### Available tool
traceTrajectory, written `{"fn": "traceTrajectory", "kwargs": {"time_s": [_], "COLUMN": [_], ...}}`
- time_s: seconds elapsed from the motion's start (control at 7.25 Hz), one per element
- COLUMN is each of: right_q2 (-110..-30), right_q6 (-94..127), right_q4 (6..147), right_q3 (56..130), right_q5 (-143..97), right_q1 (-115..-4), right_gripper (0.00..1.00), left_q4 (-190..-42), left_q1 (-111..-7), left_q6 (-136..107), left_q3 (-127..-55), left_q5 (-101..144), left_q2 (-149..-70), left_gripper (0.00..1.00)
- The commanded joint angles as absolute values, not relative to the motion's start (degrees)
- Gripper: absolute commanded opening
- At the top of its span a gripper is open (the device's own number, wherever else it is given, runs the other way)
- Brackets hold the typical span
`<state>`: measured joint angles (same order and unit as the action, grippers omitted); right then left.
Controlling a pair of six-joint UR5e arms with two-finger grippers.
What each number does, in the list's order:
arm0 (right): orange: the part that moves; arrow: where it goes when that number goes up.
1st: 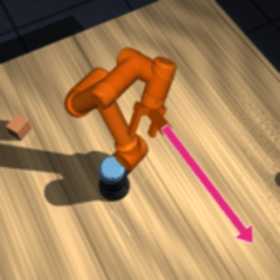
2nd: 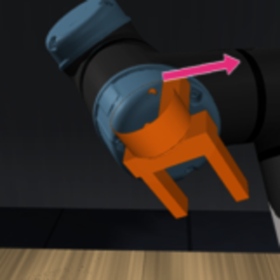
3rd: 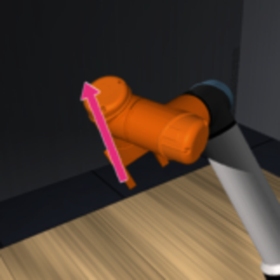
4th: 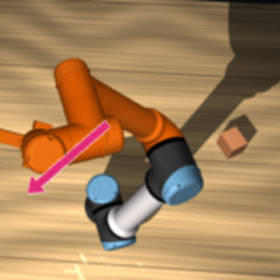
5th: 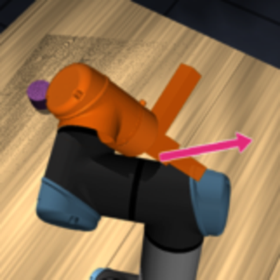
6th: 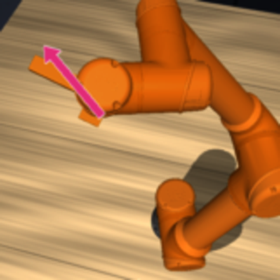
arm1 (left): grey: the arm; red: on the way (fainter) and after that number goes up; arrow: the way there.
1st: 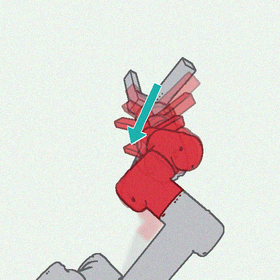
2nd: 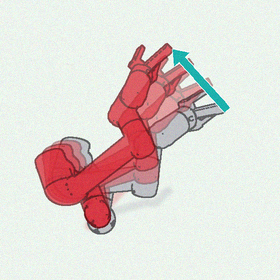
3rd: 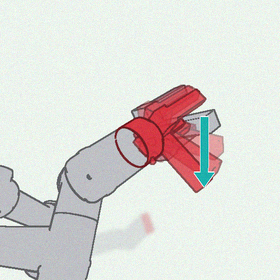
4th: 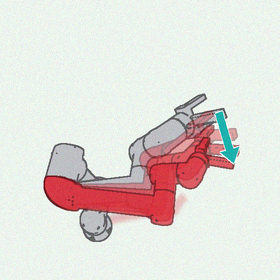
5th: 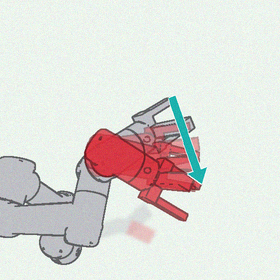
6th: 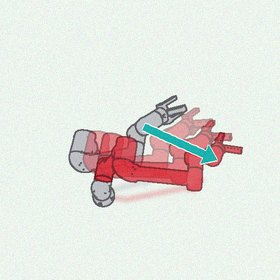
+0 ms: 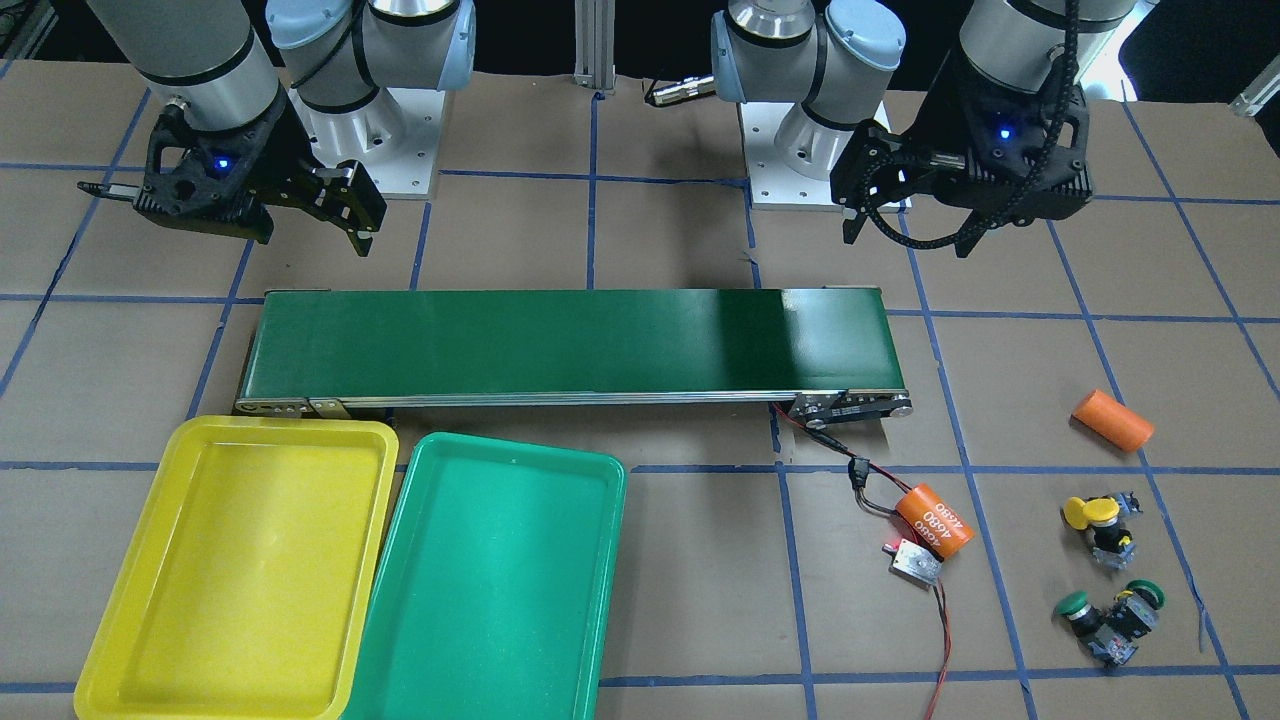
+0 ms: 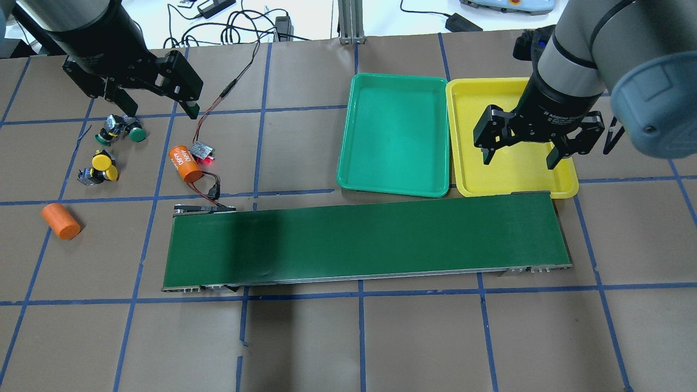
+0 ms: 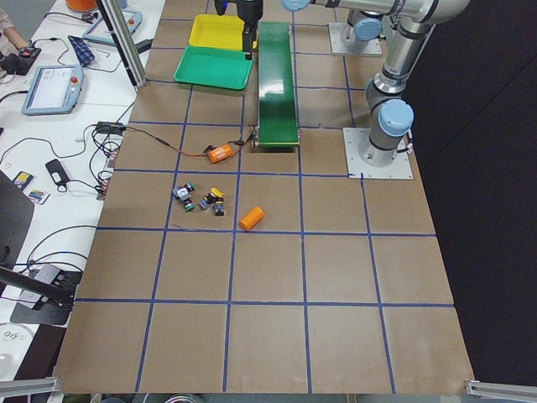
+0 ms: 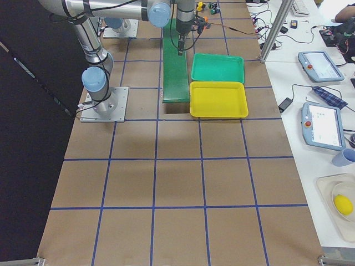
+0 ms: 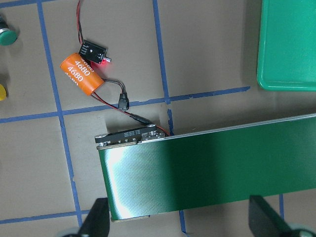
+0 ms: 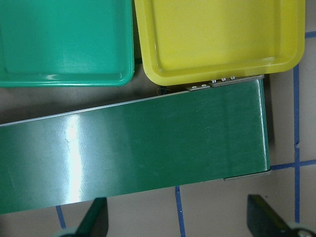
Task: Sort buttons by color to trays
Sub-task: 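Move the left gripper down toward the orange cylinder near the buttons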
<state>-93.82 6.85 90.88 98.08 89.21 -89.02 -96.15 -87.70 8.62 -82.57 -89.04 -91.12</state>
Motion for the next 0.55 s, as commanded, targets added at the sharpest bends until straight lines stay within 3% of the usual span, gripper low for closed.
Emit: {"fn": "traceTrajectory", "kwargs": {"time_s": [0.0,0.41], "right_q2": [-93.78,-93.87], "right_q6": [6.59,6.51], "right_q4": [90.88,91.05], "right_q3": [98.09,98.17], "right_q5": [89.21,89.21], "right_q1": [-89.03,-88.95], "right_gripper": [1.0,1.0], "left_q4": [-95.98,-93.61], "left_q1": [-87.37,-87.71], "left_q6": [8.18,2.83], "left_q3": [-82.36,-81.74], "left_q5": [-89.03,-89.21], "left_q2": [-91.75,-94.83], "left_gripper": [1.0,1.0]}}
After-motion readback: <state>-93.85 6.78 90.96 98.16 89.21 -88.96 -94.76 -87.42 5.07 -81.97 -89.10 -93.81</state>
